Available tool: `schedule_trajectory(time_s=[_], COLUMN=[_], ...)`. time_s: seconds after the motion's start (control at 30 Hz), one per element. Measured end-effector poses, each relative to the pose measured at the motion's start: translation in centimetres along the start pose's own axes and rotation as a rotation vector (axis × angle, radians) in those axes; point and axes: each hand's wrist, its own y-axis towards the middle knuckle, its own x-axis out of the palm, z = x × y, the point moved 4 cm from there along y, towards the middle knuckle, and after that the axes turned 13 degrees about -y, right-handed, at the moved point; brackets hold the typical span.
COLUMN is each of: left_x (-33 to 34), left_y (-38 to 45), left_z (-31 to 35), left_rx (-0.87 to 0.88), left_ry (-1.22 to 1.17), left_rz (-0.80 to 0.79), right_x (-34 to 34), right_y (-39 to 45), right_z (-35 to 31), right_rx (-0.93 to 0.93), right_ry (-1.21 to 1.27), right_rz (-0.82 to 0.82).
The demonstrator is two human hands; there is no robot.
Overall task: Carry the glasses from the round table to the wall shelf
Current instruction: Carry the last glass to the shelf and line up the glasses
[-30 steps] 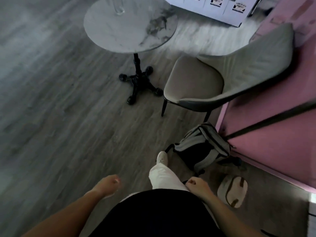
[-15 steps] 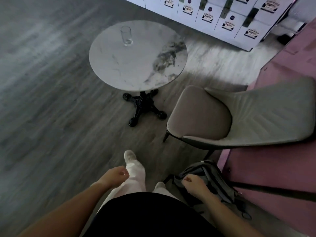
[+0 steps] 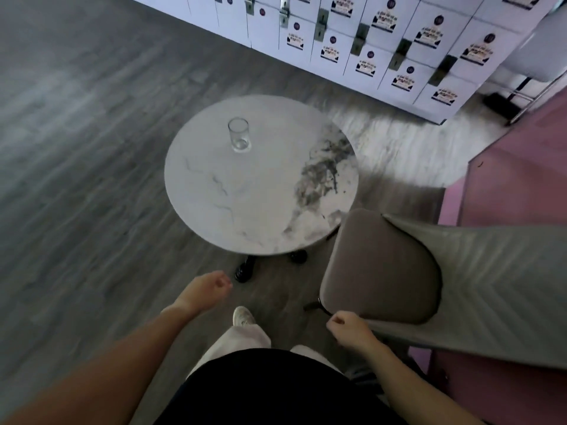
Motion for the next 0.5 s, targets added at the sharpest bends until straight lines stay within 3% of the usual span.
schedule_trajectory(time_s=[0.2,0.5], left_x=[-8.1,-12.8], left_y=[7.4,13.6], left_z=[3.5,6.1], left_rx=[0.064,0.016], left_ry=[-0.032,-0.158], left_rz=[0.044,0.037], right_x=[-6.1,-13.7], right_y=[3.4,8.6], right_z=[-12.2,-22.6], right_rx=[-0.122,-0.253], right_ry=[0.015,-0.182], right_rz=[0.039,0.076])
